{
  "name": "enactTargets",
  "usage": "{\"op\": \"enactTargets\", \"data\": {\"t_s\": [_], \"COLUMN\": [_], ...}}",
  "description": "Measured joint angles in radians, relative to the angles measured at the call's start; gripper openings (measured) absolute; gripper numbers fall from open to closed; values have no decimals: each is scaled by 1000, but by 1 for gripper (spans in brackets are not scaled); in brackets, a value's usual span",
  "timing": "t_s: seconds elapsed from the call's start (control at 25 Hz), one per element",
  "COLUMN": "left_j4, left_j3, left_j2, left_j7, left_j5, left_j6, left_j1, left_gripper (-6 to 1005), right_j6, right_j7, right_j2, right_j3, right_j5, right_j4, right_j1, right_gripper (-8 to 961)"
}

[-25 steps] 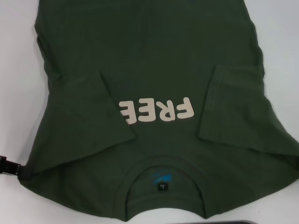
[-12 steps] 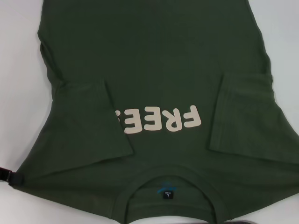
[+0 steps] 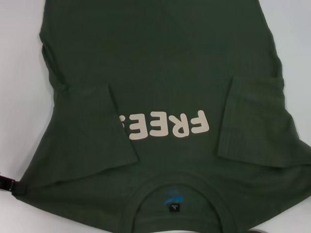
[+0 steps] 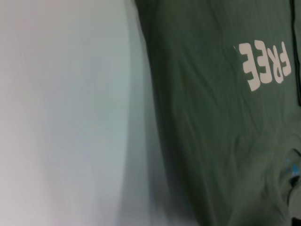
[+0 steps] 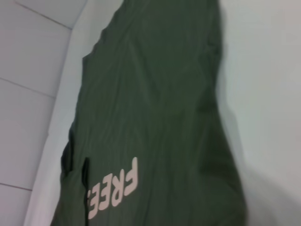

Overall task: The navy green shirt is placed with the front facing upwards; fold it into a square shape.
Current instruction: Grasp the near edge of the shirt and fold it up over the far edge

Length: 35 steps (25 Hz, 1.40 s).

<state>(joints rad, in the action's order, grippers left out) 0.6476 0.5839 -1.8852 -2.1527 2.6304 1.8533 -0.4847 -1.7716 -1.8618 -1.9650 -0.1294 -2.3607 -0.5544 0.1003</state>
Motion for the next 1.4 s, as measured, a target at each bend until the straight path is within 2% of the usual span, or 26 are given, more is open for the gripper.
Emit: {"op": "enactTargets", "data": {"t_s": [0.16,0.52,0.76,1.16,1.4], "left_j4": [0,-5,-6,-43,-61], "left_j3": [-3,-4,-4,-16,-28], "left_j2": [-3,-31,-40,-43,-60], "left_j7": [15,34,51,50,57], "left_j5": [-14,-33,-125,-300,-344], "left_j6": [18,39,45,-52,-155], "left_j1": [-3,-46,-83,-181,-247], "left_gripper": [21,21,21,21,21], "right_j6": [-13,-29,-31,24,105], "right_j7": [-1,-10,-11,-49,-79], "right_j2": [2,12,21,21,22], "right_j3": [4,5,9,-2,-20], "right_j5": [0,0,3,-1,-3], "right_j4": [0,-4,-1,-1,-1], "right_j1": [19,65,102,249,347], "right_gripper": [3,2,3,3,2]}}
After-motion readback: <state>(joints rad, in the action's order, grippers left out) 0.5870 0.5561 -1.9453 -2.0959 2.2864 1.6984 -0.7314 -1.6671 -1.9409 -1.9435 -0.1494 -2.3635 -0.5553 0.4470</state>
